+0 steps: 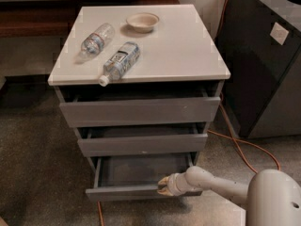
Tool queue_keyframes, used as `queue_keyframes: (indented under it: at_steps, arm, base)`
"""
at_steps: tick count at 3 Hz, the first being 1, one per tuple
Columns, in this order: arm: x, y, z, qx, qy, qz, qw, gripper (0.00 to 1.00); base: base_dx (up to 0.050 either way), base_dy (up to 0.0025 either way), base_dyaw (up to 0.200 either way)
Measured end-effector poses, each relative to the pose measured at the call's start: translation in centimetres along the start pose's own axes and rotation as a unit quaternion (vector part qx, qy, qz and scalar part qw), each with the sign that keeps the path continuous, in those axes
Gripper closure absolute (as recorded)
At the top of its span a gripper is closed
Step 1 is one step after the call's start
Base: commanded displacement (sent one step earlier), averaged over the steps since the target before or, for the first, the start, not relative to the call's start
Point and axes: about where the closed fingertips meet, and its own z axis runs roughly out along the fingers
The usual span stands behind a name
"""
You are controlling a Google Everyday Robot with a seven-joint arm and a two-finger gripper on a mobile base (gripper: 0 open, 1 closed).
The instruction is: Place water bottle into bottom drawer
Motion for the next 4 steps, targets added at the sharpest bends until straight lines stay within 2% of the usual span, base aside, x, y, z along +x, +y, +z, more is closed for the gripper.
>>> queue_keyframes:
  at_steps: [1,2,3,4]
  arm:
    - [0.0,0.0,0.0,0.000,0.000,0.000,1.0000,1.00]
    - [-1.0,1.8,-0.7,-0.005,-0.014,-0.001,0.9999,1.00]
    - [-1.0,1.9,-0.8,-0.005,-0.015,-0.001,0.9999,0.97]
    - [-1.0,1.9,-0.8,-0.005,-0.015,-0.001,0.9999,0.75]
  base:
    - [0.000,0.00000,0.000]
    - [0.000,0.00000,0.000]
    - [0.000,0.00000,0.000]
    - [0.000,0.00000,0.000]
